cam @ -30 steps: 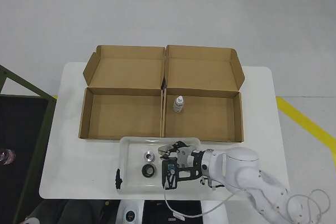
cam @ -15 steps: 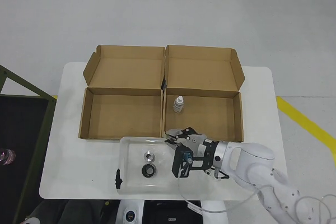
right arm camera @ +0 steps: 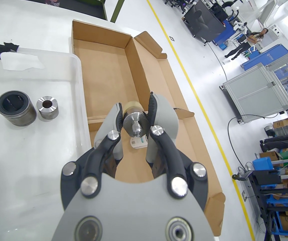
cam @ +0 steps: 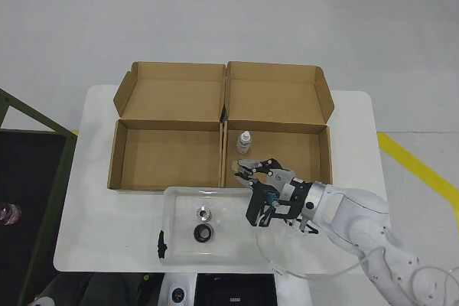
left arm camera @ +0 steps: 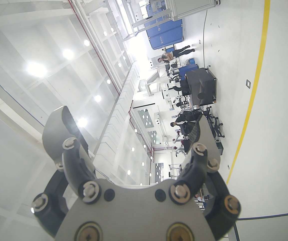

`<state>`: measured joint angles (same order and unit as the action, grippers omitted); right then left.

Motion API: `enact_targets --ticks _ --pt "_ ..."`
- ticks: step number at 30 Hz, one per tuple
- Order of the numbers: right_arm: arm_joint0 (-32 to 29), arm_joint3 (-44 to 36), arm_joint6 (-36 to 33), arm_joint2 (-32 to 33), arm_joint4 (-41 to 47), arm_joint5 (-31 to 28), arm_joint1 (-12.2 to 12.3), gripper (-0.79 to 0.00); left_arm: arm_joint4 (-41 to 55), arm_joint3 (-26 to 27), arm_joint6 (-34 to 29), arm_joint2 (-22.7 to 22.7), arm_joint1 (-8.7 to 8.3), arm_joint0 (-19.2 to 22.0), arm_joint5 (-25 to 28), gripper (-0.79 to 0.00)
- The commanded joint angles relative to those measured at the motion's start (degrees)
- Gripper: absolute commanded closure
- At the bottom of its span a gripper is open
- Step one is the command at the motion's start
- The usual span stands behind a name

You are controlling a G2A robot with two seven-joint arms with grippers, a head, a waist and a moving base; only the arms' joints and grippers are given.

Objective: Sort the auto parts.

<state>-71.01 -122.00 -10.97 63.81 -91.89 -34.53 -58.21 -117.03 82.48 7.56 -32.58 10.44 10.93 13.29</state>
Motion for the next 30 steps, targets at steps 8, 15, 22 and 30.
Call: enact_targets --ticks 8,15,22,30 --pt "0.7 2.8 0.5 2.8 1.7 -0.4 0.0 0.000 0.0 0.0 0.0 0.0 0.00 0.0 0.0 -0.785" --pt "2.7 7.7 -0.7 2.9 5.1 -1.6 -0.3 0.000 0.0 0.0 0.0 0.0 0.00 0.0 0.0 -0.785" --pt "5.6 12.4 -4.0 1.4 9.1 -3.6 -0.8 0.000 0.0 0.0 0.0 0.0 0.00 0.0 0.0 -0.785" --pt "9.9 18.1 -8.5 -1.5 12.5 -5.3 -1.7 0.000 0.0 0.0 0.0 0.0 0.00 0.0 0.0 -0.785"
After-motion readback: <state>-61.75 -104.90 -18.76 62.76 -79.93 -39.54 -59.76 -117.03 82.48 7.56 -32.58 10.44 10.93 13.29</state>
